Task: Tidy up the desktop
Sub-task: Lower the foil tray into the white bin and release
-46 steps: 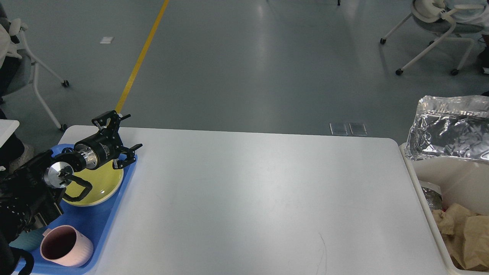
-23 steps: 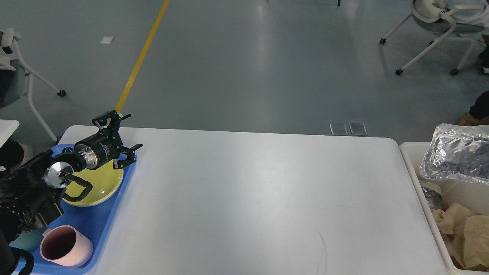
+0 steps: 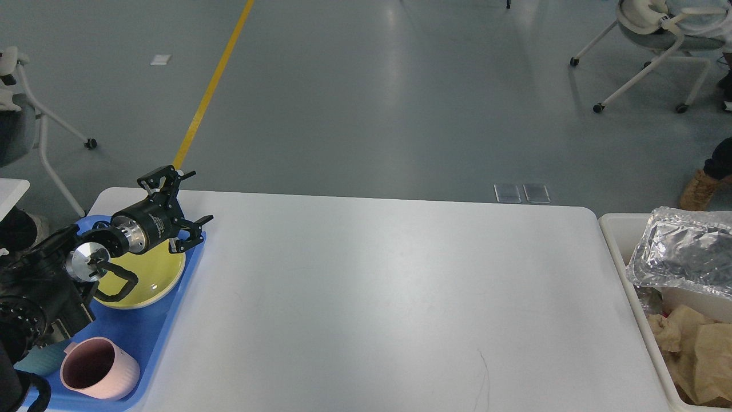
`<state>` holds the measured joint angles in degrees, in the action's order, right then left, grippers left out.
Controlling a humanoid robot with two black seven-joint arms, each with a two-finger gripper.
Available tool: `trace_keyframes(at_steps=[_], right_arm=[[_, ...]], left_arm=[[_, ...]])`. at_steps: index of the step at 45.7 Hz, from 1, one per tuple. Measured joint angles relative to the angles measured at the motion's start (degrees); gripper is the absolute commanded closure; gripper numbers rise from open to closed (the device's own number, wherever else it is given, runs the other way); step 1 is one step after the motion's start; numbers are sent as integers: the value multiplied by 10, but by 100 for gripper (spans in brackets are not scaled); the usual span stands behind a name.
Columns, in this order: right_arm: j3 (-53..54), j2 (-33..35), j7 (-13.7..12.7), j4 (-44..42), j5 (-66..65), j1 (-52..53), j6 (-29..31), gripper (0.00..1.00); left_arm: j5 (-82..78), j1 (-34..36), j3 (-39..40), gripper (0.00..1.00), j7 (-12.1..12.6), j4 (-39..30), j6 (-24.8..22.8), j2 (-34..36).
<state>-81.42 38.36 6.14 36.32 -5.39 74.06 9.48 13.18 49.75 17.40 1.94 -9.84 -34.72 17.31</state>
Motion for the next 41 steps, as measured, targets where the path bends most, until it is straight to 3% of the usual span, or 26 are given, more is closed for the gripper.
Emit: trace_keyframes(at_steps=[5, 19, 41], right_arm=[[4, 1, 0, -6, 3, -13, 0, 100], [5, 4, 1, -8, 4, -19, -39, 60], [9, 8, 1, -8, 4, -36, -83, 37]], left_arm=[[0, 0, 0, 4, 0, 0, 0, 0], [0, 0, 0, 4, 0, 0, 0, 0], [0, 0, 0, 4, 0, 0, 0, 0]])
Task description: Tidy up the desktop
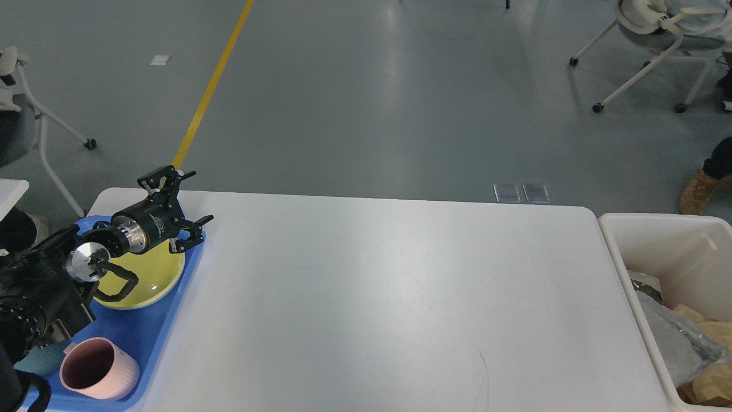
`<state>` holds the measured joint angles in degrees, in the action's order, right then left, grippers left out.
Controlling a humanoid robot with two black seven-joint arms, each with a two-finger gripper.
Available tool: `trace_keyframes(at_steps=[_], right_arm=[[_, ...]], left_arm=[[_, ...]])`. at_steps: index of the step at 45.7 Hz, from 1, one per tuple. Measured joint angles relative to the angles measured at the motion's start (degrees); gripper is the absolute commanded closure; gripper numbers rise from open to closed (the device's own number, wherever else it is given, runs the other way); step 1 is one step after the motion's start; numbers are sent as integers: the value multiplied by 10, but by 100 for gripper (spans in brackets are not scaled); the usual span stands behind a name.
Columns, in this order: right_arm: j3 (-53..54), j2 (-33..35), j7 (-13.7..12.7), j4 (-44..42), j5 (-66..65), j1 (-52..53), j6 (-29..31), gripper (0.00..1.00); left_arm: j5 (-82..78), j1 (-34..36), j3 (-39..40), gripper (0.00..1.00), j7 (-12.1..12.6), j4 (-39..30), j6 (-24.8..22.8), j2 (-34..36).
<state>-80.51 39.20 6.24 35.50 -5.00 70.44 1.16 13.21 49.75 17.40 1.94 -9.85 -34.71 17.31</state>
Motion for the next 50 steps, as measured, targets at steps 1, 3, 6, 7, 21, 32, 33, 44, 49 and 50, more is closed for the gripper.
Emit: trace_keyframes(at_steps=[1, 3, 6, 7, 21, 32, 33, 44, 49, 50], right_arm=[[0, 0, 0, 0, 0, 0, 0, 36], [0, 0, 0, 0, 0, 0, 0, 33], [3, 0, 0, 0, 0, 4, 0, 29], [5, 0, 0, 0, 0, 6, 0, 28], [38, 9, 1, 3, 1, 89, 2, 18], [137, -5, 2, 3, 1, 111, 3, 0], [154, -8, 2, 3, 1, 112, 4, 0], [325, -20, 3, 9, 1, 109, 18, 0], [437, -20, 3, 12, 3, 100, 47, 0], [458, -21, 2, 12, 3, 98, 57, 0]], left_arm=[[0, 0, 0, 4, 0, 0, 0, 0], [0, 0, 0, 4, 0, 0, 0, 0], [0, 0, 0, 4, 0, 0, 0, 0], [0, 0, 0, 4, 0, 0, 0, 0], [0, 0, 0, 4, 0, 0, 0, 0], [0, 0, 0, 4, 0, 0, 0, 0], [0, 0, 0, 4, 0, 0, 0, 0], [0, 0, 0, 4, 0, 0, 0, 0], [0, 0, 0, 4, 0, 0, 0, 0], [0, 0, 0, 4, 0, 0, 0, 0]])
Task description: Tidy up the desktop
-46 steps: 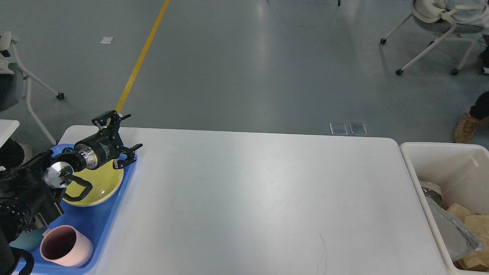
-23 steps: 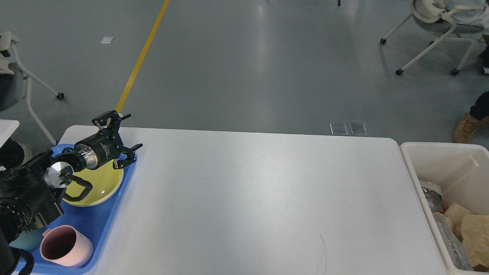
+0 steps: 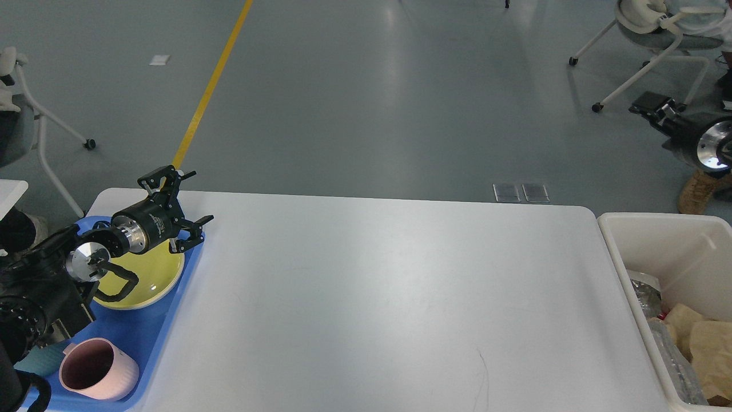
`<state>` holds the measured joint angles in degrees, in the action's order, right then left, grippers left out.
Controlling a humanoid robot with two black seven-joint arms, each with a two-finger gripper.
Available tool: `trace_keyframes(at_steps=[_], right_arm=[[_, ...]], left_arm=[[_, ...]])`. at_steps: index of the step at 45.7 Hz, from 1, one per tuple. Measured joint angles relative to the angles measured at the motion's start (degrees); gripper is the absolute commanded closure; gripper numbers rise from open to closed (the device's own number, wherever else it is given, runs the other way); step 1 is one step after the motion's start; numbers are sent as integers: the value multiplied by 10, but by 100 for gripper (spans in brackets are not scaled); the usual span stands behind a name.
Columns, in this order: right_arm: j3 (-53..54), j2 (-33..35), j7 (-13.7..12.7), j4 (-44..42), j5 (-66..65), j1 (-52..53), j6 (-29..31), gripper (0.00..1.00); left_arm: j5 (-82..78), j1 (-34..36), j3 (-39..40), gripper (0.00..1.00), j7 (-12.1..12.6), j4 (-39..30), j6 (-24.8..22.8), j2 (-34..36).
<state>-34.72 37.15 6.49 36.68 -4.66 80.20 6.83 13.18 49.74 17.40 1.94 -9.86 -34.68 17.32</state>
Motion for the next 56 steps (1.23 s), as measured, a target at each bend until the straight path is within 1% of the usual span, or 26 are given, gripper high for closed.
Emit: trace_keyframes(at_steps=[5, 6, 12, 19, 23, 29, 31, 43, 48, 56], right_arm=[[122, -7, -2, 0, 10, -18, 77, 0], [162, -13, -2, 0, 18, -24, 100, 0], [230, -49, -3, -4, 45, -36, 120, 0], [292, -99, 0, -14, 67, -58, 113, 0], [333, -140, 0, -33, 68, -83, 94, 0], [352, -206, 0, -77, 62, -97, 65, 0], [354, -240, 0, -107, 59, -101, 56, 0], [354, -371, 0, -260, 57, -106, 50, 0], [353, -402, 1, -298, 57, -106, 42, 0], [351, -408, 2, -305, 57, -106, 29, 0]], left_arm=[[0, 0, 0, 4, 0, 0, 0, 0], [0, 0, 0, 4, 0, 0, 0, 0], [0, 0, 0, 4, 0, 0, 0, 0], [0, 0, 0, 4, 0, 0, 0, 0], [0, 0, 0, 4, 0, 0, 0, 0], [0, 0, 0, 4, 0, 0, 0, 0], [0, 0, 0, 4, 0, 0, 0, 0], [0, 0, 0, 4, 0, 0, 0, 0], [0, 0, 0, 4, 0, 0, 0, 0], [0, 0, 0, 4, 0, 0, 0, 0]])
